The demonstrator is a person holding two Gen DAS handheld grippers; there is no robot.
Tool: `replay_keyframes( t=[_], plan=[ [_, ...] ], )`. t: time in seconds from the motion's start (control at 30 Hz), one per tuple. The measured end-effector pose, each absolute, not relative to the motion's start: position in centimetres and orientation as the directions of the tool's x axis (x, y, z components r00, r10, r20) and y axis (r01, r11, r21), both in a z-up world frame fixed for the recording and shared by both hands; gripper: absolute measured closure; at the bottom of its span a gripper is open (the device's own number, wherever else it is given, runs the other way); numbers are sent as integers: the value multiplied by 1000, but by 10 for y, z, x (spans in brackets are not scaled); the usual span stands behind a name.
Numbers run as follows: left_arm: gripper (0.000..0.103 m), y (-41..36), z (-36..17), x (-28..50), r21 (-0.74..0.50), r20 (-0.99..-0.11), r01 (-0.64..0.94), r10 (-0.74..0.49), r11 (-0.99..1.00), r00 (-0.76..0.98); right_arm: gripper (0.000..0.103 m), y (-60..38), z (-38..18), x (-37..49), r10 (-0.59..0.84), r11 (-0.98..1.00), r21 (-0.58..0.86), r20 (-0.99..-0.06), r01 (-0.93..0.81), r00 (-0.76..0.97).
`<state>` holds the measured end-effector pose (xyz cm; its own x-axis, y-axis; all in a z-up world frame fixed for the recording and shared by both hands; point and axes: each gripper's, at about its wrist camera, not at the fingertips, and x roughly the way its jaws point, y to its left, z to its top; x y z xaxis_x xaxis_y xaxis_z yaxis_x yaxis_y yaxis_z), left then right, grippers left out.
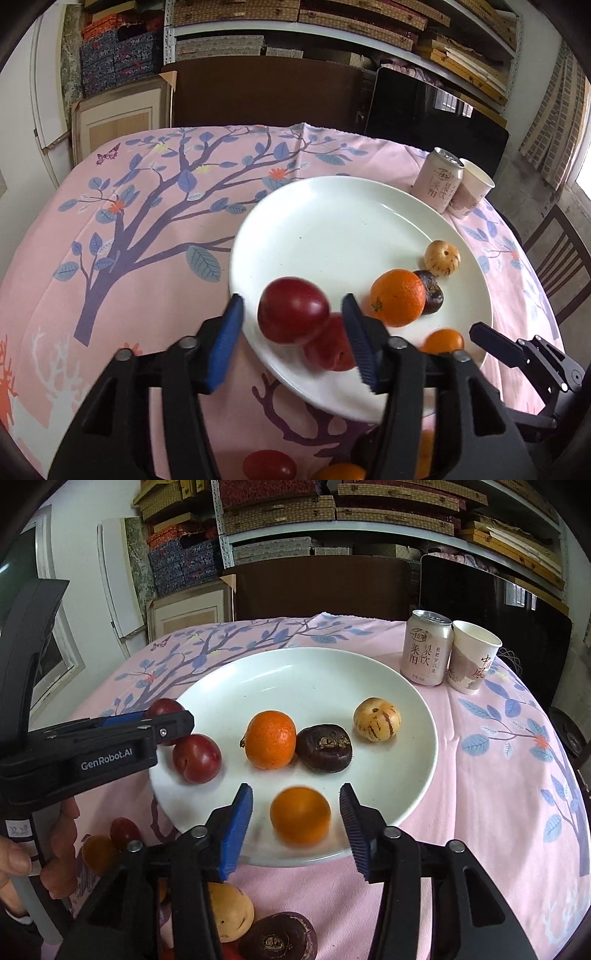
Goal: Organize fruits
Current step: 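Lower the orange and red plum onto the plate and open both tools, then grasp the small yellow-brown fruit with the right tool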
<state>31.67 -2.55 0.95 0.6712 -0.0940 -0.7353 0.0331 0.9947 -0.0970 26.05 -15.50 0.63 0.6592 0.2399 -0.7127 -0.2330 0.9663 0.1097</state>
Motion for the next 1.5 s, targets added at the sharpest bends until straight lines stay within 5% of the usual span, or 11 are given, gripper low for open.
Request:
replay_keyframes(
  t=[0.07, 0.47, 1.0, 1.5],
  plan=[
    [27, -28, 15, 309, -88, -713, 49, -97, 995, 694, 53, -160, 8, 258, 261, 962, 138, -711, -235, 653],
    [26, -28, 27, 239, -92, -698, 104, -139, 990, 702, 47, -206, 26, 209, 306, 950, 255, -664, -177, 682],
    [17, 1, 15, 162, -98, -706, 89, -132, 991, 695, 45, -214, 14, 129, 235, 972, 158, -701, -176, 673],
    [16, 14, 1, 157, -156, -717, 109, -189, 982, 671, 47, -193, -18, 149, 125, 988, 41, -778, -149, 615]
  ],
)
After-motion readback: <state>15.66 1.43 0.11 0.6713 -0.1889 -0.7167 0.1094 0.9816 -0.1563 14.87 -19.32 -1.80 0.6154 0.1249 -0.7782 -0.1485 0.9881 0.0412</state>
